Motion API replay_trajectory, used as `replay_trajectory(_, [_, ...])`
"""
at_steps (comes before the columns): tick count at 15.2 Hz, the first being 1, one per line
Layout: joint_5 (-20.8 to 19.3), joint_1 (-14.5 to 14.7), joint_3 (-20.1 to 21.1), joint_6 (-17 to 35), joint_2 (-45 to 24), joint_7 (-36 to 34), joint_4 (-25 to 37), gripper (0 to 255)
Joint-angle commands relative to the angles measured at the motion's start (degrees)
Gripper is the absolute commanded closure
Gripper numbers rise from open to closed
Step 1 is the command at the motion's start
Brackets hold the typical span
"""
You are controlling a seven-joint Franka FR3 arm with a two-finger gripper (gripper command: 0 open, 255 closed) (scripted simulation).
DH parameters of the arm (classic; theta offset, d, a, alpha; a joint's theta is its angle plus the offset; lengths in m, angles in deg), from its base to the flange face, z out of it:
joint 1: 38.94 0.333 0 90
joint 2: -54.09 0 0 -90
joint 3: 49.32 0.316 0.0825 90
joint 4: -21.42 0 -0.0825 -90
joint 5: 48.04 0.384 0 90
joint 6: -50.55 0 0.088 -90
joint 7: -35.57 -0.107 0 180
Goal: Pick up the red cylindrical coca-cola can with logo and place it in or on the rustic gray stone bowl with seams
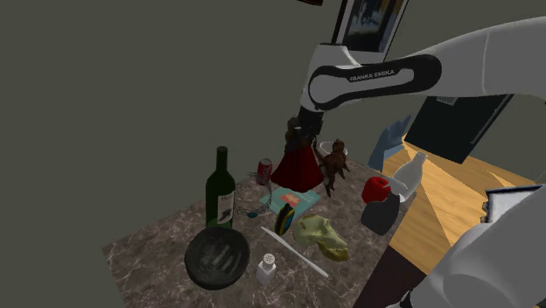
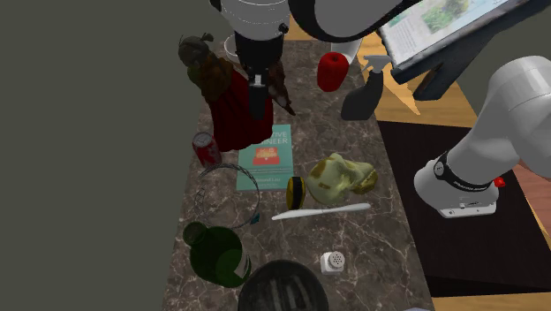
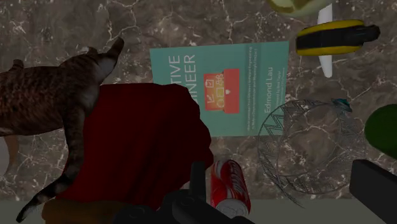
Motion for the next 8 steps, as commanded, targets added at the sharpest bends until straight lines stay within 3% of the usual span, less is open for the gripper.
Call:
replay_trajectory(1, [0.2,0.06,0.06,1.59,-4.8,-0.1,2.68,0])
replay_trajectory(8, [1.06,-0.15,-0.11,3.7,-20.87,0.59,14.86,0])
